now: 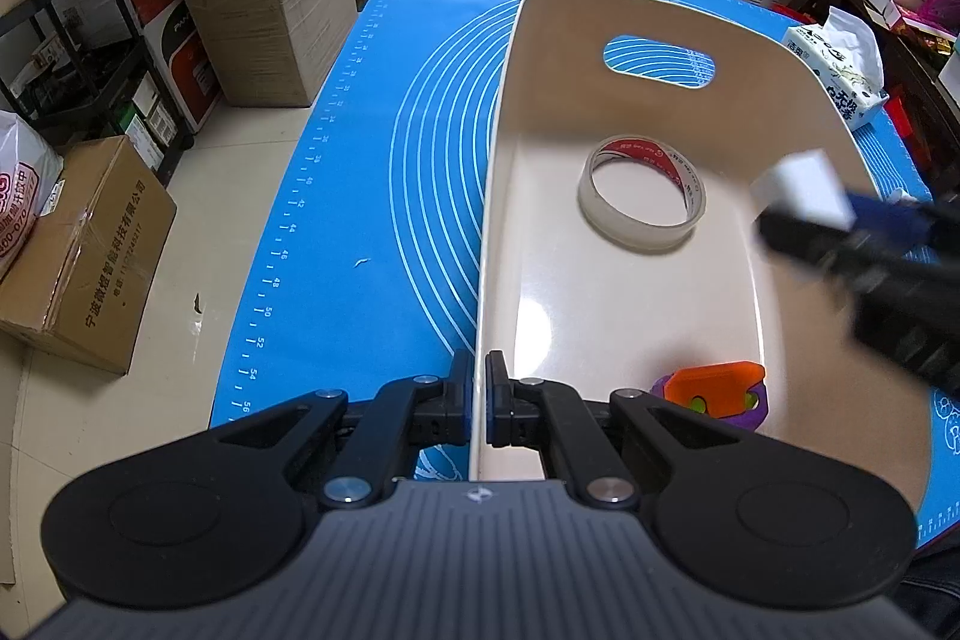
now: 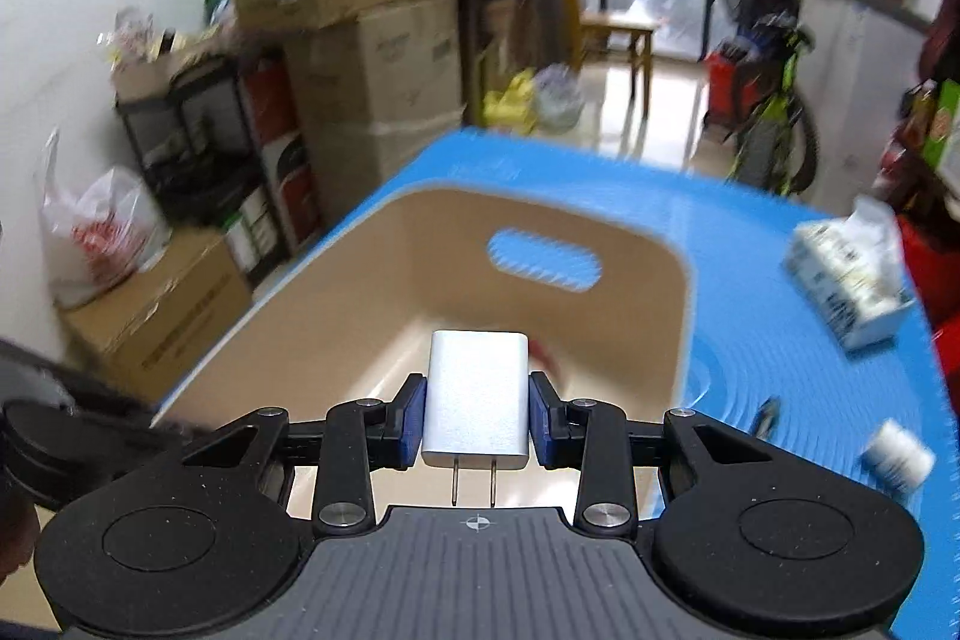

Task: Organize rigid objects
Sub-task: 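Carry the charger plug into the basket with the right tool and release, then lift the green round lid off the black device with the right tool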

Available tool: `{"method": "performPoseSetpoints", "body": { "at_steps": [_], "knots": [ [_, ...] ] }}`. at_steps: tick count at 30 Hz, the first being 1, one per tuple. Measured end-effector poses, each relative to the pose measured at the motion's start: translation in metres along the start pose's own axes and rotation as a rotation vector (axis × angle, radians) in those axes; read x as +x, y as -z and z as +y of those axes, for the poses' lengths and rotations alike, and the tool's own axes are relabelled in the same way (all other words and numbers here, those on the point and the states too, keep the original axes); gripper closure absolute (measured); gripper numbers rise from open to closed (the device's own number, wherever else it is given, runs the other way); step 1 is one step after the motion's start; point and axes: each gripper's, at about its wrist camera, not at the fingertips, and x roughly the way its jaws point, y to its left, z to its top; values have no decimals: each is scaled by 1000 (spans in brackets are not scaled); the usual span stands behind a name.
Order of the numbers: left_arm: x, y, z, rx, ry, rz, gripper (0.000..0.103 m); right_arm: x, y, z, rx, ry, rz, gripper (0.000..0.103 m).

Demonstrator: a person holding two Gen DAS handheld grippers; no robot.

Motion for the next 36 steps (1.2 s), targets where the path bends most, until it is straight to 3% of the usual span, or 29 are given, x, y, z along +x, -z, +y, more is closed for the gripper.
{"method": "performPoseSetpoints", "body": {
  "at_steps": [10,18,20,24,36],
  "knots": [
    [0,0,1,2,0,-1,98,38,26,35,-105,-28,235,61],
    [-2,-1,1,5,-2,-3,98,51,31,40,-128,-19,359,60],
    [-2,0,1,6,-2,-3,98,49,30,39,-122,-25,351,59],
    [-1,0,1,9,-8,-3,98,41,30,28,-59,-49,309,48],
    [-1,1,2,7,-1,-5,98,-20,9,-10,22,-54,141,39]
  ]
}}
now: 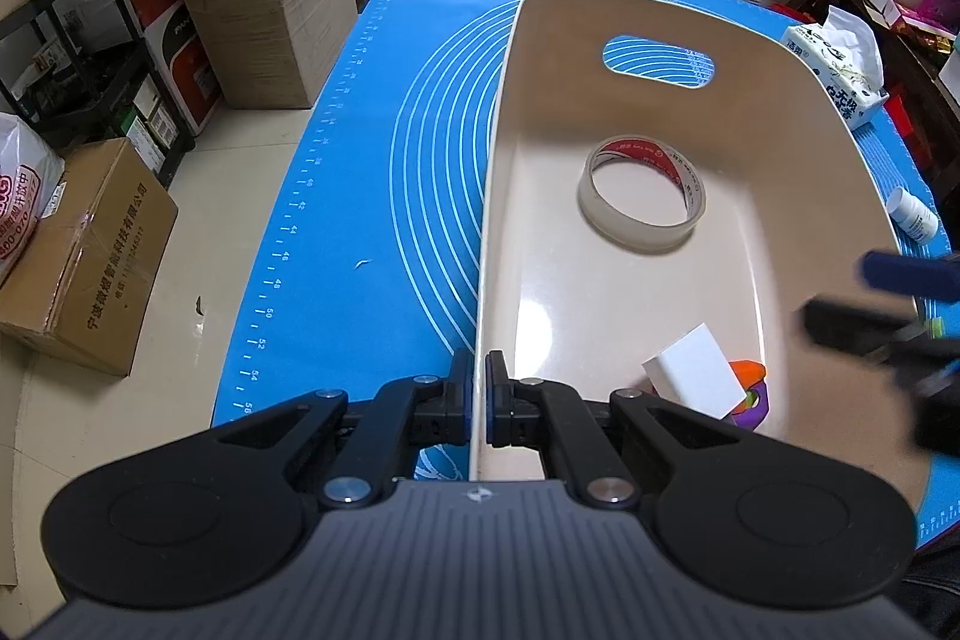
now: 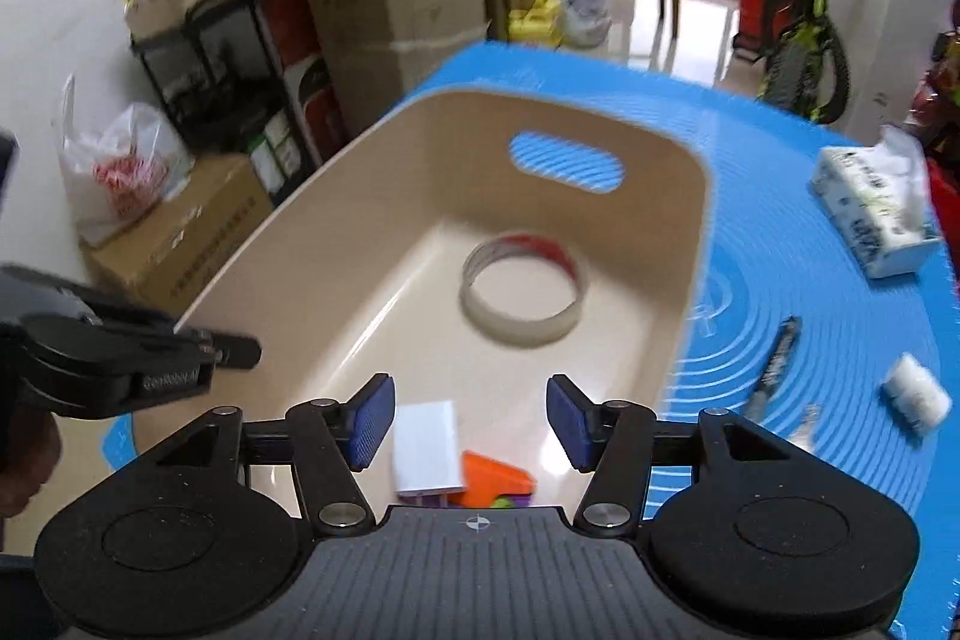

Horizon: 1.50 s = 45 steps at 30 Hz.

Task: Organize rigid objects
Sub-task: 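Lift the green round lid off the black device with the right tool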

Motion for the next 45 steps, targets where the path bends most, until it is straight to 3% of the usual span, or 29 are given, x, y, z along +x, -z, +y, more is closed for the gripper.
{"method": "performPoseSetpoints", "body": {
  "at_steps": [4,9,17,21,36,45],
  "knots": [
    [0,0,0,0,1,-1,98,-25,1,-28,69,30,-73,38],
    [0,0,0,0,1,-1,98,-45,21,-75,162,143,-131,38],
    [0,1,-1,3,-1,-4,98,-42,75,-157,348,292,-87,38],
    [0,1,-2,5,-3,-5,98,-33,101,-184,436,321,-62,38],
    [-1,1,-2,7,-5,-4,98,1,143,-229,721,226,-65,38],
    [-1,1,-2,4,-5,-2,98,5,138,-225,681,252,-60,42]
  ]
}}
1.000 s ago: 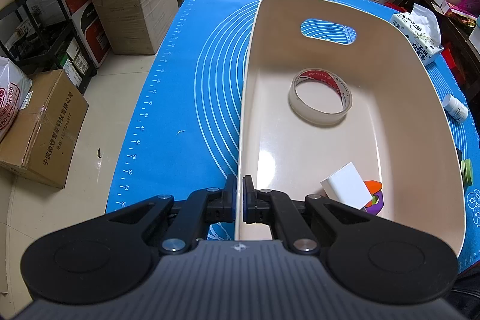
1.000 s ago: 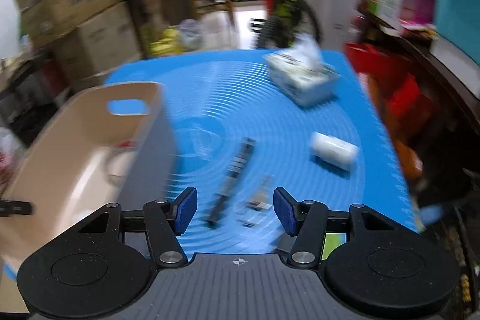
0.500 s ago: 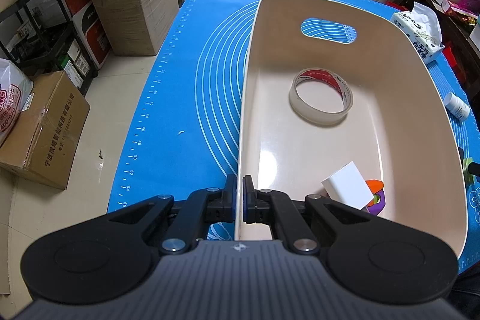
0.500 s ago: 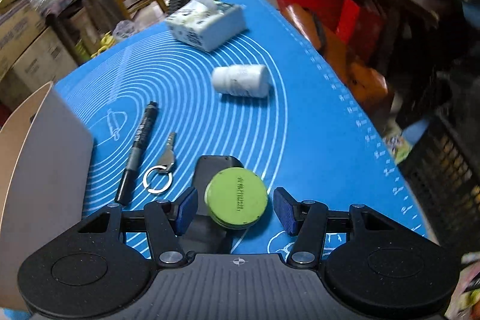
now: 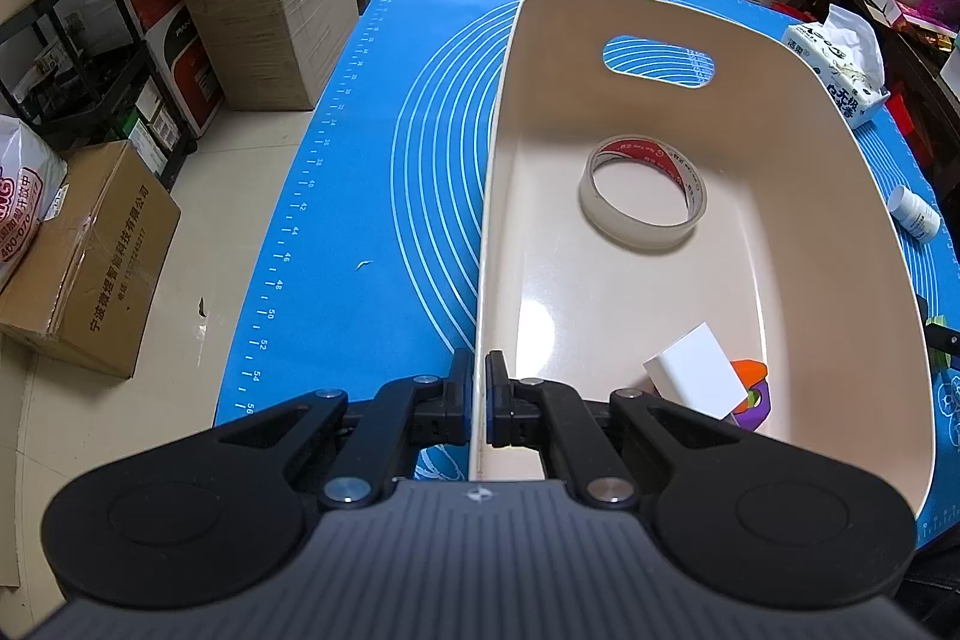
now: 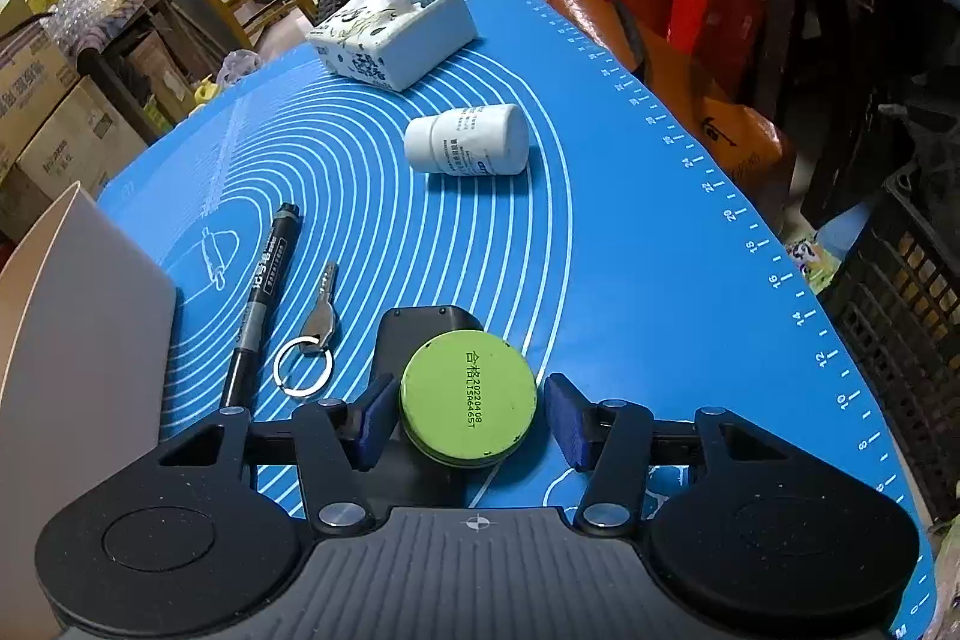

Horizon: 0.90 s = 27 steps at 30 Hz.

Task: Organize rigid objects
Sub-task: 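Lift the green round lid off the black device with the right tool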

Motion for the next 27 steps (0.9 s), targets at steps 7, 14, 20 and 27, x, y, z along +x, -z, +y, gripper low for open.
{"method": "performPoseSetpoints", "body": {
  "at_steps": [7,14,20,27],
  "knots": [
    [0,0,1,-3,1,1,98,-1,2,9,-85,17,3,49],
    [0,0,1,-4,1,1,98,-6,8,18,-135,46,-33,49],
    [0,0,1,-4,0,1,98,-20,2,30,-192,55,-86,49],
    [0,0,1,-5,1,1,98,-44,-8,58,-246,9,-159,49]
  ]
}}
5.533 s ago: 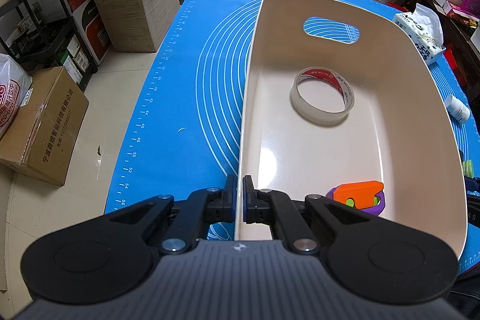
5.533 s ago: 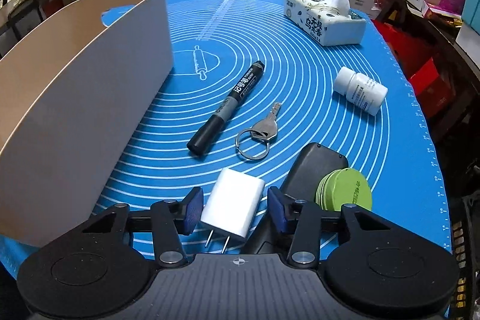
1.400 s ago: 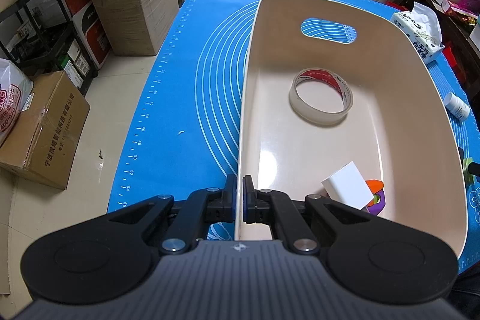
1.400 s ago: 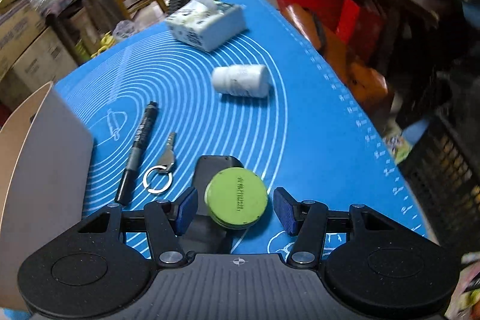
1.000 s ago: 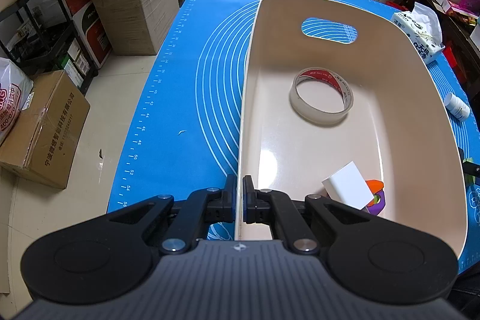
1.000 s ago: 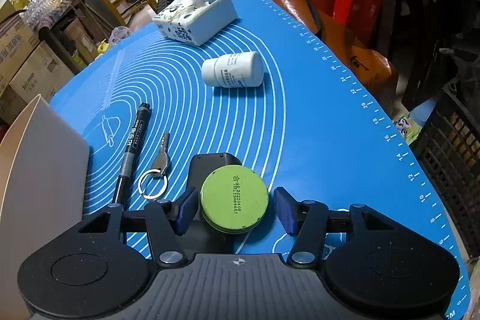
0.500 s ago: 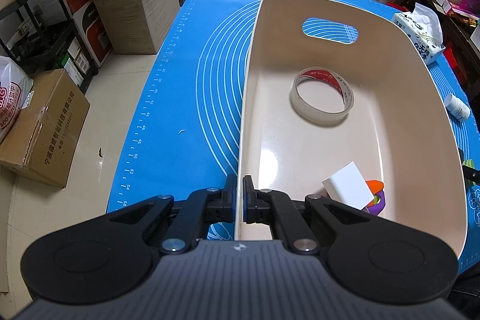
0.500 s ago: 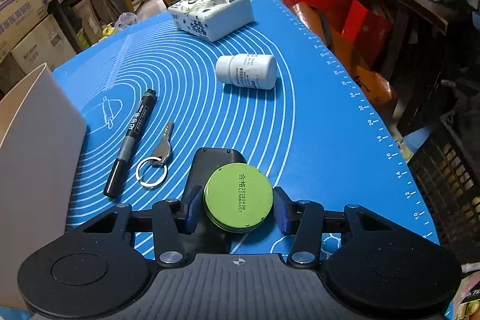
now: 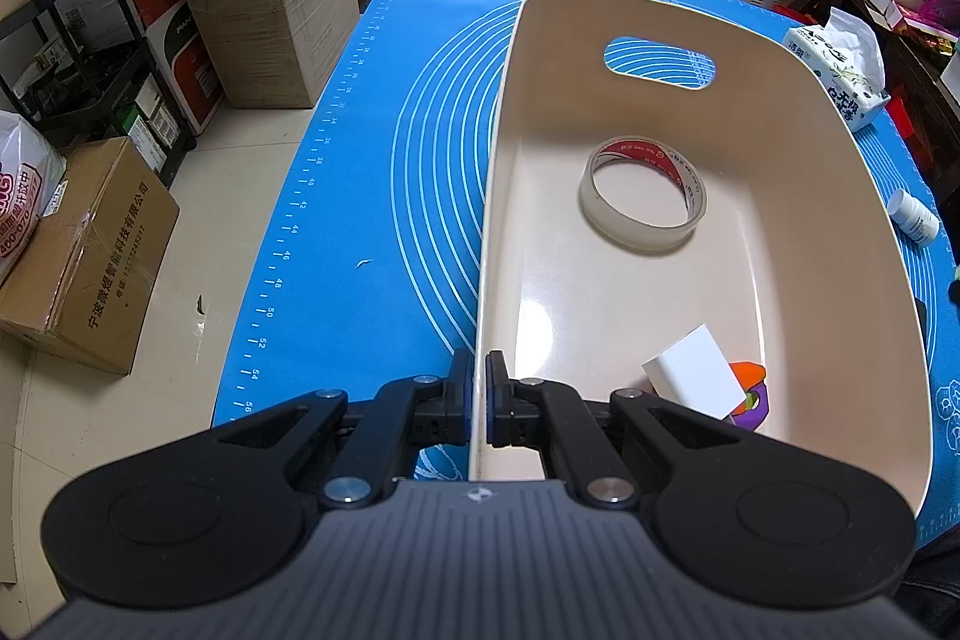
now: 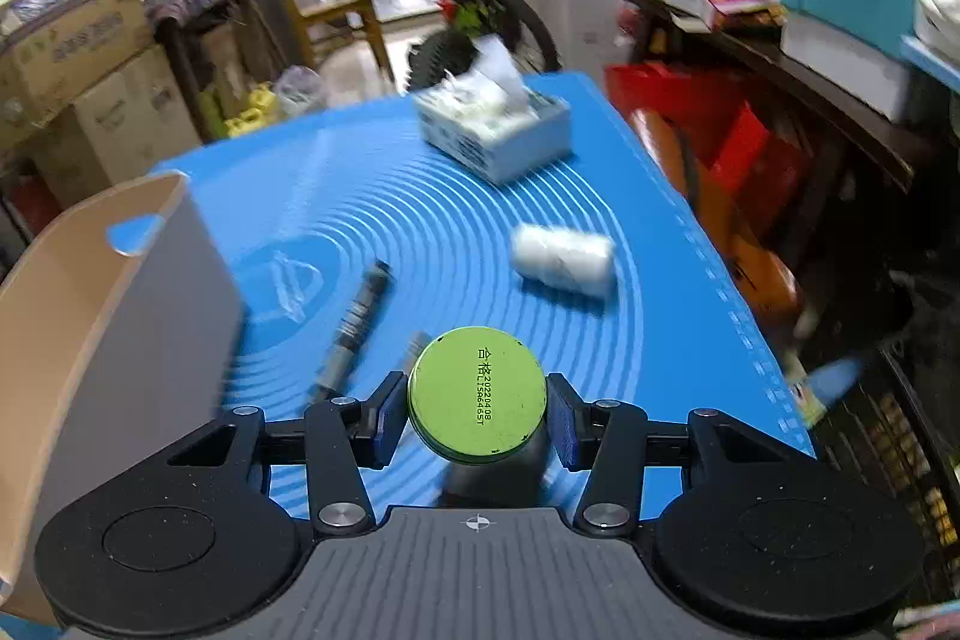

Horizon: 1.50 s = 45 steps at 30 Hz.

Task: Organize rigid objects
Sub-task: 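Lift the green round lid off the black device with the right tool, then carry the green lid into the basket with the right tool and release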

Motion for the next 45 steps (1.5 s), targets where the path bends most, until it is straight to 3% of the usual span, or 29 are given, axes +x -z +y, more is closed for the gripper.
{"method": "performPoseSetpoints", "body": {
  "at_steps": [10,22,32,39,45],
  "knots": [
    [0,0,0,1,-1,0,98,-29,-26,52,-93,-120,-95,49],
    [0,-1,-2,4,-1,1,98,-27,-30,172,-346,-283,-106,49],
    [0,0,-3,6,-1,2,98,1,1,235,-485,-285,98,49],
    [0,0,-3,6,1,2,98,23,21,250,-529,-277,238,49],
    [-1,0,-4,8,-3,3,98,27,24,259,-588,-248,295,50]
  ]
}}
